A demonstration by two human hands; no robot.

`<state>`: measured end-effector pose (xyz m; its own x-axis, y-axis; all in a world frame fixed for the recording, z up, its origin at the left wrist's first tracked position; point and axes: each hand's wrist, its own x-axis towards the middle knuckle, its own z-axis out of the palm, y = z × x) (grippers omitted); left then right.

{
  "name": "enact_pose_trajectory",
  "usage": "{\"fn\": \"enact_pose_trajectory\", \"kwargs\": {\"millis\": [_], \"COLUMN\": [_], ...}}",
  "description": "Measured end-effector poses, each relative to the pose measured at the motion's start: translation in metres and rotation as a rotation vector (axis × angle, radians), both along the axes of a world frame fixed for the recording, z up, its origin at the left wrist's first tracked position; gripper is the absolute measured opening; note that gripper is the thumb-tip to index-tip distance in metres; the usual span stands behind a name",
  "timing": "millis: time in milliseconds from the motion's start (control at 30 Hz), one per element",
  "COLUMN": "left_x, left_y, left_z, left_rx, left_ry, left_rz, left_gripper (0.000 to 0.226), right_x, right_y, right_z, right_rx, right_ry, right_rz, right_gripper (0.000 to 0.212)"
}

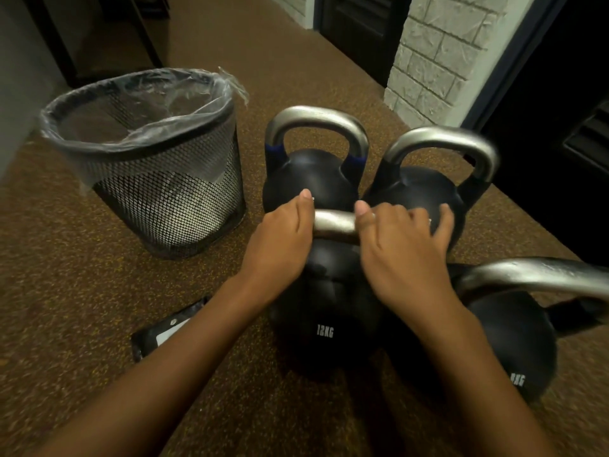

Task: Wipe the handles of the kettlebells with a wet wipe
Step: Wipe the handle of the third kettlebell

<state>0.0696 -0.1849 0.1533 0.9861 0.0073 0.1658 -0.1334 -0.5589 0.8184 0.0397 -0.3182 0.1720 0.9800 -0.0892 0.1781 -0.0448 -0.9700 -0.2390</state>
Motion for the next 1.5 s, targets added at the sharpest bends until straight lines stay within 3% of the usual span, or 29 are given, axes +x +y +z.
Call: {"fn": "enact_pose_trajectory", "kwargs": {"millis": [133, 300, 467, 533, 700, 767, 900, 1067, 1300, 1400, 1500], "left_x": [0.000, 0.001, -0.001, -0.001, 0.001, 0.000, 0.000, -0.001, 0.000, -0.001, -0.001], "left_y": [0.000, 0.001, 0.001, 0.001, 0.002, 0.002, 0.002, 0.002, 0.002, 0.002, 0.002], "left_z": [0.001, -0.002, 0.001, 0.000, -0.002, -0.002, -0.001, 0.000, 0.000, 0.000, 0.001], "left_rx": [0.001, -0.031, -0.018, -0.016, -0.010, -0.010, 0.002, 0.005, 0.002, -0.006, -0.012], "left_ry": [0.007, 0.006, 0.013, 0.022, 0.020, 0.011, 0.009, 0.006, 0.001, 0.007, 0.014], "left_rz": [0.008, -0.012, -0.006, -0.010, -0.010, -0.009, -0.010, -0.011, -0.014, -0.012, -0.017], "left_gripper": [0.039, 0.041, 0.035, 0.036, 0.042, 0.042, 0.041, 0.038, 0.037, 0.038, 0.038], "right_x": [-0.001, 0.000, 0.000, -0.007, -0.026, -0.031, -0.034, -0.037, -0.043, -0.040, -0.033], "right_y": [0.007, 0.030, -0.002, -0.011, -0.013, -0.010, -0.004, -0.003, -0.006, -0.005, -0.001], "right_z": [0.002, -0.002, -0.009, -0.018, -0.054, -0.062, -0.060, -0.065, -0.091, -0.078, -0.063], "right_rx": [0.023, -0.007, 0.144, 0.324, 1.022, 1.128, 0.964, 0.800, 0.963, 0.916, 0.691], "right_ry": [0.032, -0.070, -0.115, -0.181, -0.359, -0.364, -0.358, -0.453, -0.383, -0.481, -0.579], "right_rz": [-0.063, 0.063, 0.055, -0.004, -0.166, -0.215, -0.206, -0.109, -0.349, -0.272, -0.089], "right_gripper": [0.059, 0.056, 0.049, 0.052, 0.047, 0.051, 0.062, 0.059, 0.058, 0.054, 0.051]}}
